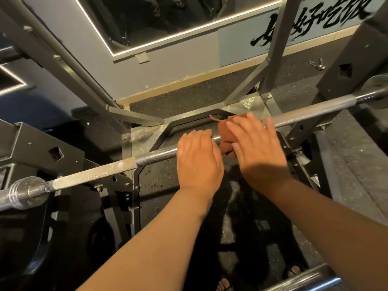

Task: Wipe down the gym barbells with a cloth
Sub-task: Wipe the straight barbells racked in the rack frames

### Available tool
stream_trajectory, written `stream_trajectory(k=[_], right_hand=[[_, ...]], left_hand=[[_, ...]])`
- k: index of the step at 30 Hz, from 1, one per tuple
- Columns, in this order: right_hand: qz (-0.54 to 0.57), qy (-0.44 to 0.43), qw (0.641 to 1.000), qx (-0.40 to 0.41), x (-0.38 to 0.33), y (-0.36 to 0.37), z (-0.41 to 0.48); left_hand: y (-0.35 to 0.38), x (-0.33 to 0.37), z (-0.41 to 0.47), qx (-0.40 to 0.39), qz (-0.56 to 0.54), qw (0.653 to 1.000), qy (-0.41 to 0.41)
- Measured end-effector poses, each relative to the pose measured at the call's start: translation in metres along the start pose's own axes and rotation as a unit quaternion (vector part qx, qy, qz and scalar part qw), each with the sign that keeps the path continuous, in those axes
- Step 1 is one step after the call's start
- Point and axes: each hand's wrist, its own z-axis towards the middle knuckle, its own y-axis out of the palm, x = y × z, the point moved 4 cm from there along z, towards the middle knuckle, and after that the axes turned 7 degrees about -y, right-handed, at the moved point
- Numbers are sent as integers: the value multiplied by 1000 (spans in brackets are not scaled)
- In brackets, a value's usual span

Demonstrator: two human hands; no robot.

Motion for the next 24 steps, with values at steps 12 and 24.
stream_trajectory(k=[12,24], right_hand=[[93,23,995,9,-8,1,10],[114,40,992,27,-14,1,8]], left_hand=[[0,-1,-1,-1,3,1000,6],[3,-1,-1,11,6,1000,6]])
